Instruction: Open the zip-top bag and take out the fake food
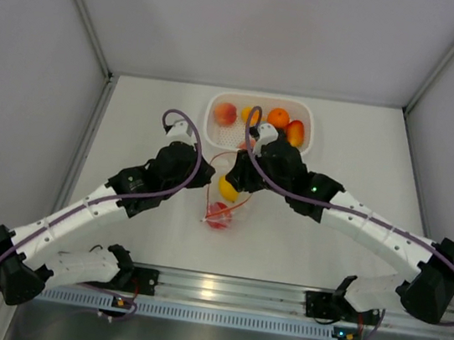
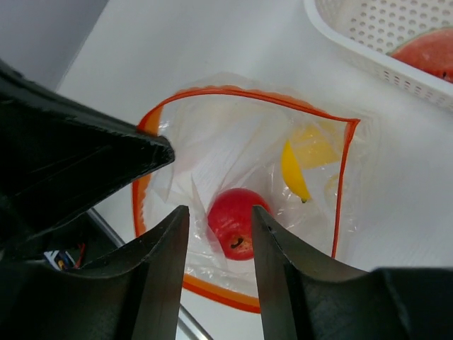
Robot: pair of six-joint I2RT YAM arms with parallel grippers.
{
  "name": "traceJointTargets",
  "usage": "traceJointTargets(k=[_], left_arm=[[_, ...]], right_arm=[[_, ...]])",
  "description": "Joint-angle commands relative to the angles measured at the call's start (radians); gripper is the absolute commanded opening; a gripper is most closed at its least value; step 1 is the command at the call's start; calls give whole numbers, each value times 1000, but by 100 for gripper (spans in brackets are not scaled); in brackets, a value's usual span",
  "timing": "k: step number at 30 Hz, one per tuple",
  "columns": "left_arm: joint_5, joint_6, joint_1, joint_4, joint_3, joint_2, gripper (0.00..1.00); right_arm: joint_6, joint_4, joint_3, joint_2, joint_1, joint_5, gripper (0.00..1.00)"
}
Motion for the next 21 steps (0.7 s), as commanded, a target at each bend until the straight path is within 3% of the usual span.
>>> traceJointTargets(k=[1,14,21], left_arm=[[22,-22,-2,16,42,1,0],[65,-26,-9,15,42,-8,0],[87,-25,-16,18,33,3,0]], right_arm=[[105,50,26,70,31,189,41],[245,30,124,328,89,424,39],[260,143,82,409,94,492,42]])
